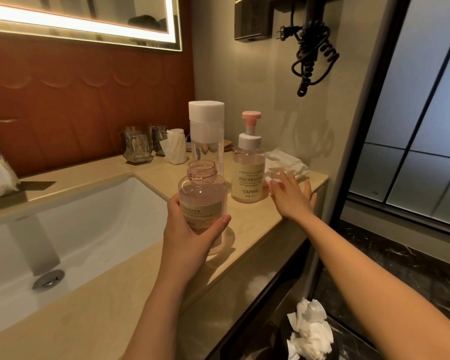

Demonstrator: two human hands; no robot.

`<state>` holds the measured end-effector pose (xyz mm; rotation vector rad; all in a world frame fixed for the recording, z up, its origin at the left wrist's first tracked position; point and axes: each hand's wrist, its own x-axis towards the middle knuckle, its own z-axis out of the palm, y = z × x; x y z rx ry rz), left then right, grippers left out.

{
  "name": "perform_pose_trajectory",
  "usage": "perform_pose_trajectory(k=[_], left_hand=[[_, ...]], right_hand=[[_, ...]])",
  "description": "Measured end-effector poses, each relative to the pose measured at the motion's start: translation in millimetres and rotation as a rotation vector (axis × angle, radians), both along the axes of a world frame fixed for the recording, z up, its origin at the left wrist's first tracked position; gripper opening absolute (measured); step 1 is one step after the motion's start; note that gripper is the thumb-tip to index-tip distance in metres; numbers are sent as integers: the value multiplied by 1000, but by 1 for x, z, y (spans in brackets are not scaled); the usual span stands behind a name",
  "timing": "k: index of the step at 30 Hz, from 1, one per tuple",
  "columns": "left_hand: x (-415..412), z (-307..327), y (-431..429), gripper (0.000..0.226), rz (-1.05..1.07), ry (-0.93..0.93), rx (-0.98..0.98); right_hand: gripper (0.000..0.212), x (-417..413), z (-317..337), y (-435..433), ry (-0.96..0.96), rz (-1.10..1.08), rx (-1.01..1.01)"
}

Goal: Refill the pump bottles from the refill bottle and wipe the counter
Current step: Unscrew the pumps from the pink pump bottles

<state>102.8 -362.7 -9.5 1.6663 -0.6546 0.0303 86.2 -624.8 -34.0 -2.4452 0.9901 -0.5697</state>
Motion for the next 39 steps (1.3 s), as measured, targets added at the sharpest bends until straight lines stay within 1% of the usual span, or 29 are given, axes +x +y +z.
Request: perform_pose_trajectory(k=[3, 6, 9, 11, 12, 15, 17, 20, 22, 25, 27, 29, 31, 35, 39], left_hand=[[0, 1, -1, 84, -2, 15, 2], [0, 2, -2, 82, 4, 13, 5], [1, 1, -2, 82, 14, 9, 9], [0, 1, -2, 81, 18, 10, 11], [0, 1, -2, 82, 16, 8, 8], [0, 1, -1, 86, 16, -1, 4], [0, 0, -1, 90, 18, -4, 8], [1, 0, -2, 84, 18, 0, 8], [2, -1, -2, 82, 22, 4, 7], [2, -2, -2, 85, 25, 12, 11], [2, -2, -2, 84, 24, 25, 11], [5, -4, -2, 89, 45, 17, 25], [9, -6, -2, 98, 91, -32, 74], [8, -6, -1, 110, 141, -62, 114], [7, -6, -1, 120, 132, -44, 79]], right_hand=[[68, 3, 2, -11, 25, -10, 38], [87, 11, -3, -34, 100, 12, -29], [92, 14, -6, -44, 90, -3, -3], [94, 10, -2, -36, 22, -2, -9], [90, 5, 2, -28, -34, 5, -4], [59, -4, 6, -11, -216, -22, -14], [47, -7, 13, 0, -342, -19, -46], [48, -7, 32, 15, -548, 68, 12], [57, -3, 50, 28, -630, 183, 85], [82, 9, 71, 44, -611, 316, 170], [97, 20, 77, 49, -590, 346, 253], [101, 30, 79, 53, -553, 336, 259], [95, 35, 78, 55, -525, 298, 215], [67, 27, 76, 57, -498, 327, 200], [64, 4, 75, 65, -495, 390, 209]])
